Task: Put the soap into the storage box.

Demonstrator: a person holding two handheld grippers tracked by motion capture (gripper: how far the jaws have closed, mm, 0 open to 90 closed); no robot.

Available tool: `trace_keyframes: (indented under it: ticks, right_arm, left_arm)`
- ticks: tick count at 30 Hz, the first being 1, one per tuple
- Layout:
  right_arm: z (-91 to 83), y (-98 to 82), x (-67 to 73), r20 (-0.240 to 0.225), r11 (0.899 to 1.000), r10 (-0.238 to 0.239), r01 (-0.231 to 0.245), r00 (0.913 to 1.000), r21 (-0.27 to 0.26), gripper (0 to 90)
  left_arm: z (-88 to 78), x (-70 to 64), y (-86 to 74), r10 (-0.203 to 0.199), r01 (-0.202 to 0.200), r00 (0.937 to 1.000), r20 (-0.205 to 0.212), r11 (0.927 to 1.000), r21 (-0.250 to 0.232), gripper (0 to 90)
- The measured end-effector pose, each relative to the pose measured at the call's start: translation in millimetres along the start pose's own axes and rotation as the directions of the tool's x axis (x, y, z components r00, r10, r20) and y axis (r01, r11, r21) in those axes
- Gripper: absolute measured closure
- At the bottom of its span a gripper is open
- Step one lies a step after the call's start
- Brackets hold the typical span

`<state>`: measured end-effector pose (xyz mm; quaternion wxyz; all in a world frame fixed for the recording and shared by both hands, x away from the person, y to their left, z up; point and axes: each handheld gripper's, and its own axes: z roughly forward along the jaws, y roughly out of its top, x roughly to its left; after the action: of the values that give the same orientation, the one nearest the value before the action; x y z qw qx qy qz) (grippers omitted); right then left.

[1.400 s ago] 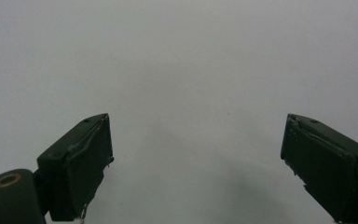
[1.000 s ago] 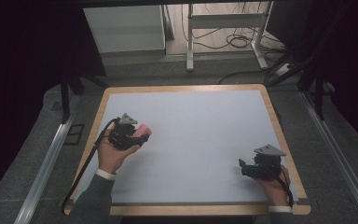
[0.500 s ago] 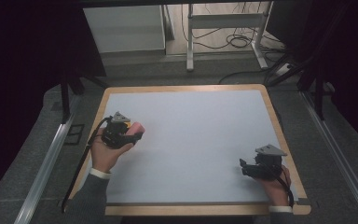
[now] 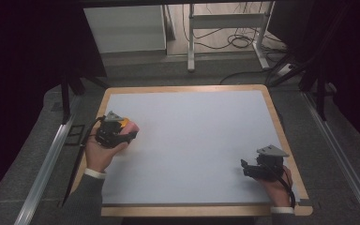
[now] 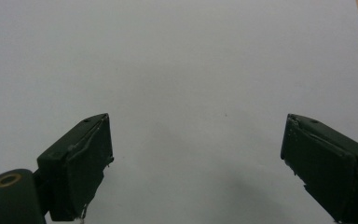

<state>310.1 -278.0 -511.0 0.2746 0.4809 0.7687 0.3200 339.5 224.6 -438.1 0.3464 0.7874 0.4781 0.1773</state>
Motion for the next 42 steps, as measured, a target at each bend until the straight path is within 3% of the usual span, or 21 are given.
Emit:
trace_keyframes:
  ticks: [25, 42]
  right_arm:
    - [1.0, -0.4, 0.5, 0.004, 1.0, 0.0, 0.0, 1.0, 0.005, 8.6]
    - [2.5, -1.0, 0.9, 0.003, 1.0, -0.003, 0.003, 1.0, 0.011, 8.6]
  left_arm:
    - [-5.4, 30.3, -3.1, -0.058, 0.058, 0.9966, -0.058, 0.9983, -0.002, 60.0]
    - [7.4, 55.1, 0.0, -0.104, 0.107, 0.9887, -0.108, 0.994, 0.021, 60.0]
